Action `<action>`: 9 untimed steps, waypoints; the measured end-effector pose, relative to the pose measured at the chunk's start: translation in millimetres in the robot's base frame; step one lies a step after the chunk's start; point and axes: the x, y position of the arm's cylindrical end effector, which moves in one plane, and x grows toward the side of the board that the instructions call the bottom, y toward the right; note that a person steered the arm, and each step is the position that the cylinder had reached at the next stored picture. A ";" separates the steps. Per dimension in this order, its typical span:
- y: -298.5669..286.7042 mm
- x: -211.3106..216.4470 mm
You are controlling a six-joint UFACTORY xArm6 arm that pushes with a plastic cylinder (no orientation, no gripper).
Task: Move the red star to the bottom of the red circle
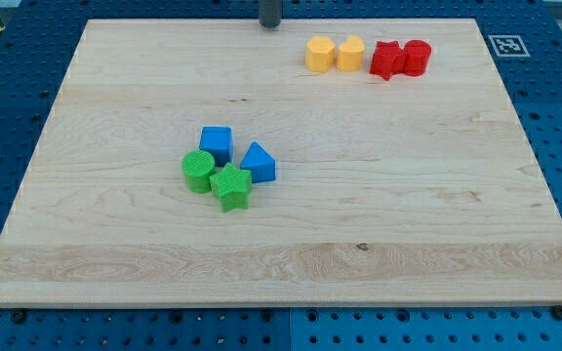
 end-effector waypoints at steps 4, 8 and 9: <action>90.4 0.4; 161.0 15.1; 163.1 33.3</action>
